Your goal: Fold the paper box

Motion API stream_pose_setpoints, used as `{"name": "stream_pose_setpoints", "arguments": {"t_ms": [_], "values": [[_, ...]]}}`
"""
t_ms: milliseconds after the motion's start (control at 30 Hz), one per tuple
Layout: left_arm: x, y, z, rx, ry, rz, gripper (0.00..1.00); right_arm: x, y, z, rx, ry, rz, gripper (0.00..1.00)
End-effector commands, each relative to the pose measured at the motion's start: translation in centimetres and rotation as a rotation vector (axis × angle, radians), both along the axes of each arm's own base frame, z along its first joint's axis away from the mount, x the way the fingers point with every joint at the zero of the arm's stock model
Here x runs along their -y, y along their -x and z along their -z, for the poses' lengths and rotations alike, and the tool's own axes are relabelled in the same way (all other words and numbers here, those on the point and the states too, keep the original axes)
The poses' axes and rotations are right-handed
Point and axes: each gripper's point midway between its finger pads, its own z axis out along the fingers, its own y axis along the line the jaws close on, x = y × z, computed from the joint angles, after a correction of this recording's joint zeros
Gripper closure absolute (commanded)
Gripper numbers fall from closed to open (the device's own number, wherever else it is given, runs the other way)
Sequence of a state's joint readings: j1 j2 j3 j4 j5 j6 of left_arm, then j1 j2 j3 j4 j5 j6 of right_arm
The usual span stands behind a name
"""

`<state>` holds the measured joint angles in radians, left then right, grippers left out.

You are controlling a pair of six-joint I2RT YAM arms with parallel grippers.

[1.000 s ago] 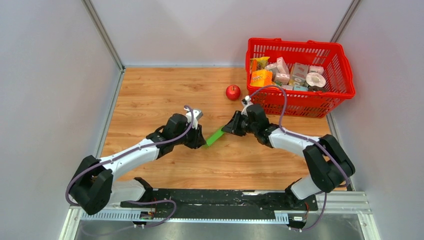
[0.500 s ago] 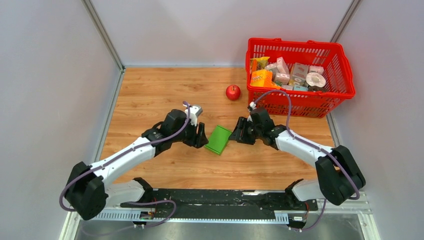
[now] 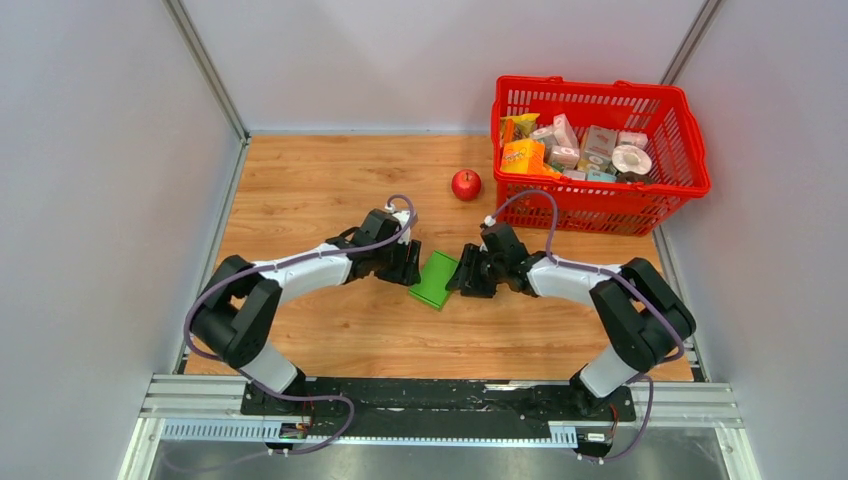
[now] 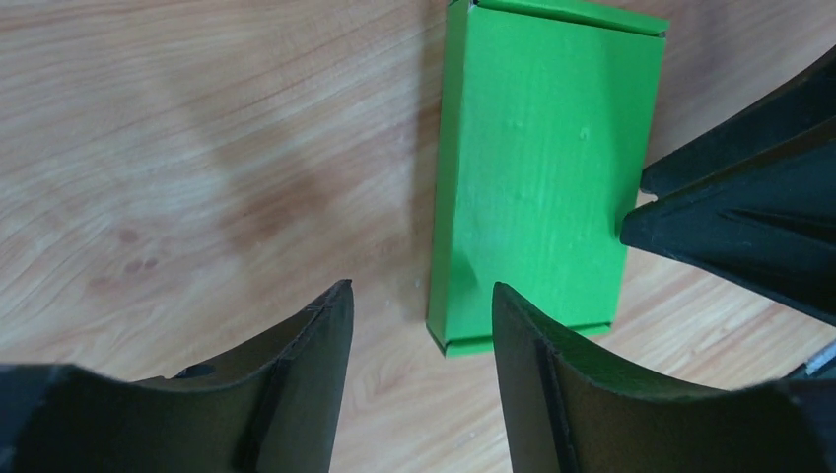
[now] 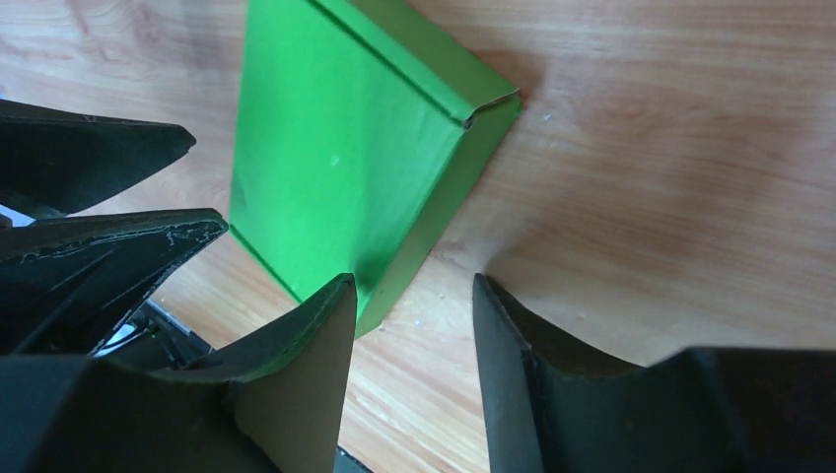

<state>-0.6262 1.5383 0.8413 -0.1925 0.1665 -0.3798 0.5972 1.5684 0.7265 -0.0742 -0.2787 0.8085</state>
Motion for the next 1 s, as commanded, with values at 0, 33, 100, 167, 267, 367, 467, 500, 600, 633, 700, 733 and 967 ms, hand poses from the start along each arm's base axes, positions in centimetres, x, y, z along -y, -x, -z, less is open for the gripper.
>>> {"name": "stream_pose_setpoints", "arguments": {"t_ms": [0, 33, 100, 167, 267, 367, 467, 500, 600, 633, 700, 733, 967], "values": [[2.4, -0.8, -0.1, -0.009, 0.096, 0.041, 0.40, -1.4, -1.7, -0.8, 0.055, -0.030, 0.006, 0.51], [2.5, -0.6, 0.3, -0.018, 0.104, 0.044, 0.43, -1.7, -1.6, -0.8, 0.058, -0.027, -0.004, 0.51], [2.6, 0.2, 0.9, -0.040, 0.129, 0.048, 0.47, -1.8, -1.6, -0.2, 0.064, -0.007, -0.023, 0.51], [3.1, 0.7, 1.0, -0.052, 0.170, 0.054, 0.52, -2.3, -1.5, 0.0, 0.072, 0.001, -0.051, 0.52], [3.6, 2.1, 1.1, -0.089, 0.229, 0.078, 0.60, -3.0, -0.7, 0.2, 0.081, 0.007, -0.105, 0.62], [3.7, 5.2, 1.6, -0.123, 0.244, 0.114, 0.63, -3.1, 1.4, 0.7, 0.095, 0.043, -0.147, 0.65], [4.0, 8.2, 1.6, -0.131, 0.264, 0.140, 0.66, -2.9, 3.5, 0.5, 0.105, 0.073, -0.184, 0.66], [4.0, 8.7, 1.7, -0.133, 0.266, 0.139, 0.66, -2.9, 3.9, 0.5, 0.110, 0.080, -0.191, 0.67], [4.1, 11.1, 1.8, -0.149, 0.275, 0.149, 0.66, -2.9, 6.1, 0.2, 0.117, 0.088, -0.228, 0.67], [4.3, 11.8, 1.2, -0.147, 0.293, 0.150, 0.66, -3.1, 7.3, -0.1, 0.116, 0.084, -0.250, 0.67], [3.9, 12.8, 1.5, -0.147, 0.286, 0.139, 0.66, -2.9, 8.6, 0.3, 0.104, 0.095, -0.271, 0.67], [3.9, 13.1, 1.1, -0.140, 0.300, 0.132, 0.66, -3.1, 9.7, 0.5, 0.098, 0.100, -0.297, 0.67], [3.4, 16.6, 2.0, -0.169, 0.293, 0.136, 0.66, -2.9, 13.0, 1.0, 0.074, 0.099, -0.320, 0.68]]}}
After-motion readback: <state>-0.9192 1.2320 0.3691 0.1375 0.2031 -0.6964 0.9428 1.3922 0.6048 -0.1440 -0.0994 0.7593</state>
